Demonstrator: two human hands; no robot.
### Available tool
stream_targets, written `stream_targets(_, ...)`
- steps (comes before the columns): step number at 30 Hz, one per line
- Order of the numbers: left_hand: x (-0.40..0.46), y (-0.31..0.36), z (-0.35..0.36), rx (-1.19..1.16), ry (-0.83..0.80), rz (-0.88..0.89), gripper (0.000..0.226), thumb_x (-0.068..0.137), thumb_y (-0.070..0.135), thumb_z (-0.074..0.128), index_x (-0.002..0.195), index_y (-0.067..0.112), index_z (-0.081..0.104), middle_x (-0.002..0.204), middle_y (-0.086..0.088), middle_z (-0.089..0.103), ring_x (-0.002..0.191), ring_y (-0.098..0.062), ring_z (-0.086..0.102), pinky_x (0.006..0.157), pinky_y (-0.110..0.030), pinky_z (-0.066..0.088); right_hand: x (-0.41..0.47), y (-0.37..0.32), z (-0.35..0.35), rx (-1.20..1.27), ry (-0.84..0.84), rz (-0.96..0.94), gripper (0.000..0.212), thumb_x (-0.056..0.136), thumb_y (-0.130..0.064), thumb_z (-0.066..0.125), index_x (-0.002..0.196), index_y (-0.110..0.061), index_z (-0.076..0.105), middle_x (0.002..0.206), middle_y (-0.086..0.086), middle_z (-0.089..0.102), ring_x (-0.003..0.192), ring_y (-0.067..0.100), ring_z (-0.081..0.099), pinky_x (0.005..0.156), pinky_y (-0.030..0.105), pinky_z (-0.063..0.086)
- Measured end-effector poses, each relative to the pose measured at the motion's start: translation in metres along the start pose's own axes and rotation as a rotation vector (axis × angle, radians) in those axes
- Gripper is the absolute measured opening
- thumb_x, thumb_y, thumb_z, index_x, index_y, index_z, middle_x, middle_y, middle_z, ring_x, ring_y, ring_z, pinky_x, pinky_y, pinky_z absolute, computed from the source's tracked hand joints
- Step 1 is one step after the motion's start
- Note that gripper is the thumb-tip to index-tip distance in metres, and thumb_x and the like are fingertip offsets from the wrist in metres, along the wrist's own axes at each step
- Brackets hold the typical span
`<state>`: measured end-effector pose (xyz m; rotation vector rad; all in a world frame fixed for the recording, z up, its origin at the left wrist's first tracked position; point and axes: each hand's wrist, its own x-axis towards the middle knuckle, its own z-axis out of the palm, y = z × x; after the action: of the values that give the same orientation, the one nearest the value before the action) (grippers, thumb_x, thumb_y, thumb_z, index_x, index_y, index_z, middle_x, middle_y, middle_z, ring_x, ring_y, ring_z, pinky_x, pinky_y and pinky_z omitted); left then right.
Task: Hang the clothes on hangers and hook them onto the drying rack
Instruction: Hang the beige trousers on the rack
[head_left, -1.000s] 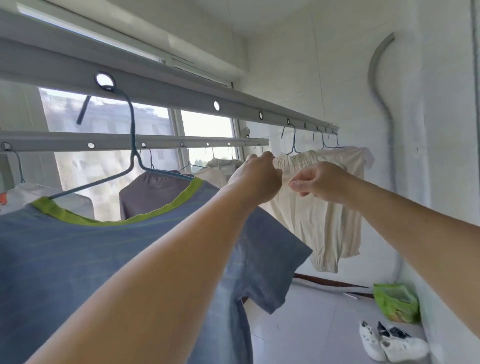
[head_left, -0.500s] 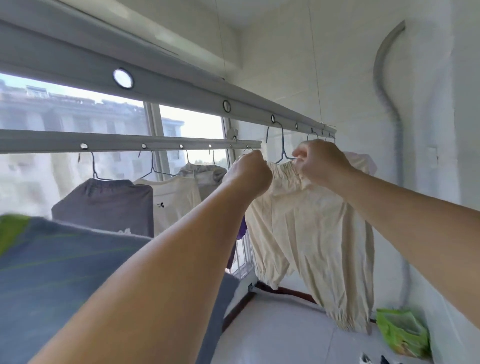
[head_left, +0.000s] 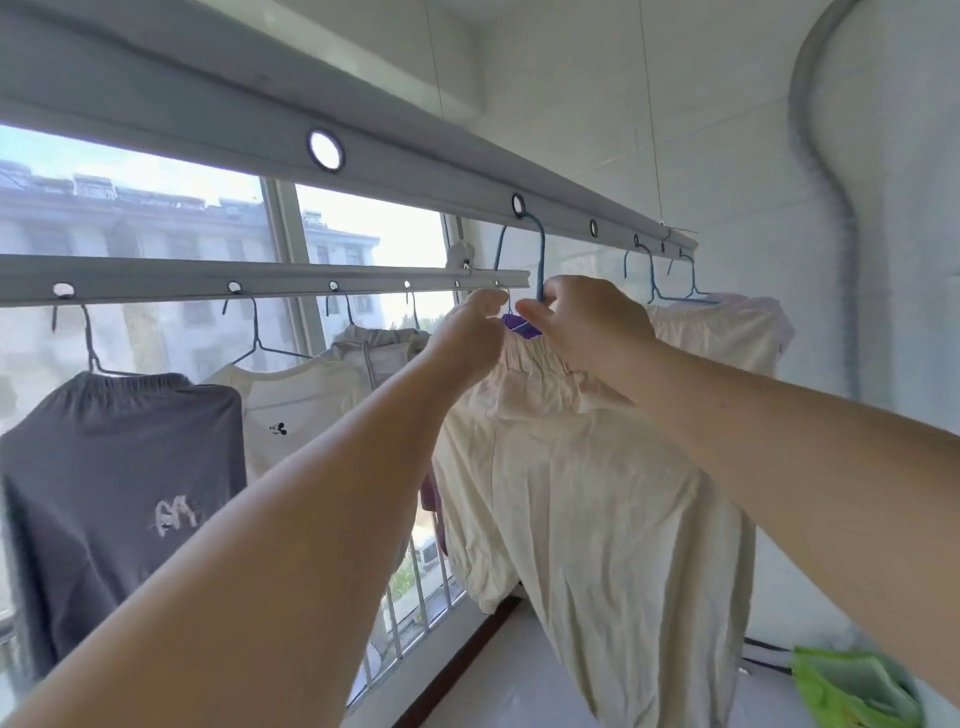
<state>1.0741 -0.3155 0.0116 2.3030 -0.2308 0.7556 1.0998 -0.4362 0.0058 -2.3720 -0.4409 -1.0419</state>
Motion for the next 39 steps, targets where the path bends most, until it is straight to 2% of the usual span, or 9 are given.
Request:
stream_targets(3,0.017,-0.008,-0.005,-0.144,-0.084,-0.019,0.028,0.093,0.017,0.043,0.111,0.005,0.062,0.116,-0.009,0.062,0.098,-0.021,0.055,0.071,-0.024,0.042,0.008,0.006,0.008,0.085,-0.010,-0.011,0.045,0.092,-0.043,0.043,0.054,-0.018,0.042,0.055,-0.002,0.042,0.053,0.015,0.040,0.049,0.027,0.025)
stream_targets(7,0.037,-0.015,-0.013,-0.177,-0.131,-0.032,0.045,0.095,0.029,0.033,0.067,0.010,0.063,0.079,-0.006,0.063,0.071,-0.017,0.052,0.059,-0.024,0.036,0.020,0.003,0.011,0.142,-0.068,-0.046,0.038,0.089,-0.027,0.043,0.053,-0.017,0.037,0.056,0.001,0.039,0.052,0.015,0.035,0.050,0.029,0.024)
stream_targets(13,0.055,-0.050,-0.015,-0.018,-0.360,-0.142,0.055,0.093,0.046,0.033,0.094,0.001,0.064,0.091,-0.016,0.058,0.078,-0.025,0.055,0.072,-0.031,0.043,0.027,0.012,0.018,0.270,-0.115,-0.112,0.029,0.090,-0.025,0.043,0.070,-0.008,0.055,0.067,0.002,0.057,0.066,0.019,0.046,0.059,0.030,0.032)
stream_targets(18,0.055,-0.064,-0.020,-0.203,-0.453,-0.206,0.054,0.093,0.043,0.034,0.070,0.004,0.063,0.066,-0.008,0.064,0.059,-0.020,0.058,0.065,-0.028,0.047,0.036,0.022,0.019,0.299,-0.160,-0.114,0.034,0.092,-0.027,0.044,0.082,0.002,0.059,0.075,0.009,0.053,0.070,0.021,0.044,0.061,0.031,0.031)
stream_targets(22,0.059,-0.073,-0.028,-0.252,-0.291,-0.178,0.043,0.088,0.045,0.045,0.065,0.009,0.051,0.062,-0.007,0.046,0.054,-0.018,0.041,0.053,-0.026,0.038,0.042,0.028,0.020,0.317,-0.216,-0.093,0.038,0.091,-0.029,0.047,0.090,0.005,0.063,0.079,0.010,0.055,0.073,0.020,0.047,0.067,0.031,0.033)
stream_targets(26,0.063,-0.069,-0.032,0.157,-0.072,0.097,0.059,0.094,0.045,0.035,0.054,0.005,0.052,0.054,-0.005,0.044,0.050,-0.016,0.039,0.054,-0.027,0.033,0.049,0.030,0.014,0.250,-0.275,-0.068,0.025,0.088,-0.026,0.050,0.071,-0.010,0.057,0.072,0.007,0.049,0.068,0.019,0.043,0.057,0.030,0.029)
stream_targets(32,0.060,-0.037,-0.035,0.484,0.132,0.559,0.057,0.092,0.046,0.031,0.044,0.017,0.023,0.045,0.000,0.023,0.043,-0.015,0.022,0.045,-0.026,0.024,0.058,0.032,0.010,0.025,-0.292,-0.038,0.035,0.091,-0.032,0.044,0.060,-0.019,0.033,0.060,-0.002,0.036,0.053,0.013,0.032,0.050,0.028,0.021)
stream_targets(37,0.051,-0.019,-0.019,0.854,-0.018,0.657,0.055,0.087,0.057,0.028,0.049,0.020,0.042,0.056,-0.001,0.044,0.051,-0.016,0.041,0.050,-0.027,0.032,0.065,0.034,0.012,-0.087,-0.291,-0.069,0.034,0.093,-0.037,0.041,0.063,-0.020,0.039,0.066,-0.002,0.043,0.070,0.020,0.046,0.055,0.030,0.028)
stream_targets(39,0.050,-0.021,-0.018,0.885,-0.155,0.605,0.043,0.086,0.055,0.041,0.076,0.021,0.066,0.067,0.006,0.045,0.064,-0.013,0.044,0.062,-0.028,0.037,0.063,0.039,0.010,-0.003,-0.307,-0.074,0.034,0.093,-0.033,0.042,0.065,-0.014,0.044,0.068,0.002,0.046,0.063,0.018,0.043,0.054,0.030,0.028)
